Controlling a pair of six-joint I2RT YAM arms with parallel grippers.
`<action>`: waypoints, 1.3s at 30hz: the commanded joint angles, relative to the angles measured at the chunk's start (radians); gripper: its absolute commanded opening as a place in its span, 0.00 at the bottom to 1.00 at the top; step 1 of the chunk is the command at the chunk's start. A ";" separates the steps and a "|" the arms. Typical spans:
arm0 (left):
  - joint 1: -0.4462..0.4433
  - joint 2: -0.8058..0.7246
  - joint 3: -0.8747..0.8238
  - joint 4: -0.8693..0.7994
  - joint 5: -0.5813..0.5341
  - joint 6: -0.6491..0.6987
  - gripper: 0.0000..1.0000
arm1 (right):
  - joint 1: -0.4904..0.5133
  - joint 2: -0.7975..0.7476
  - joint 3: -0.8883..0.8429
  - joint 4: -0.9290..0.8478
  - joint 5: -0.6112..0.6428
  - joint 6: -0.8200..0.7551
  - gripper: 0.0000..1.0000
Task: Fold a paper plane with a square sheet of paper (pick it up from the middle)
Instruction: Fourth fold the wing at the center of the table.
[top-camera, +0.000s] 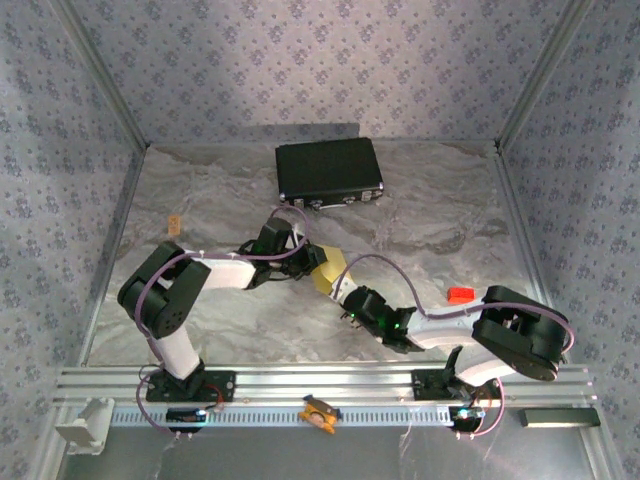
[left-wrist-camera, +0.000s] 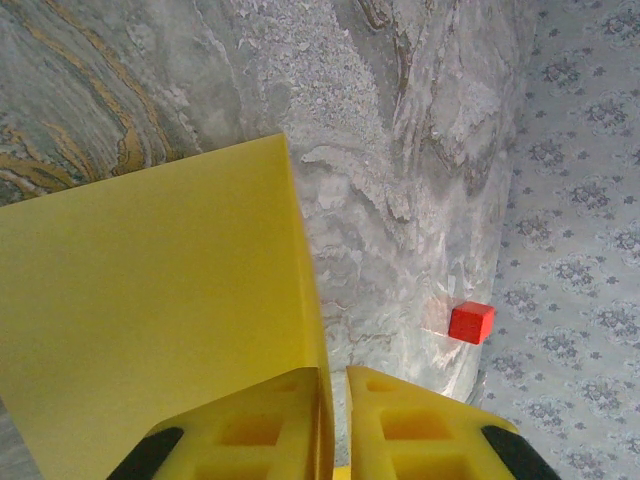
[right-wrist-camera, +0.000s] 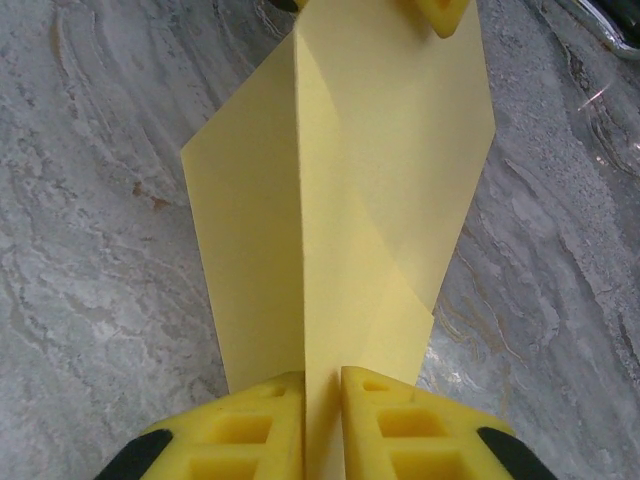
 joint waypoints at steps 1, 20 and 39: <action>-0.006 -0.013 0.012 0.009 0.003 -0.004 0.15 | -0.008 -0.001 0.021 -0.003 0.001 0.025 0.16; 0.001 -0.105 -0.024 -0.069 -0.096 0.015 0.52 | -0.102 -0.024 -0.016 0.069 -0.198 0.150 0.00; 0.005 -0.147 -0.024 -0.115 -0.132 0.026 0.60 | -0.330 0.019 -0.012 0.114 -0.628 0.361 0.00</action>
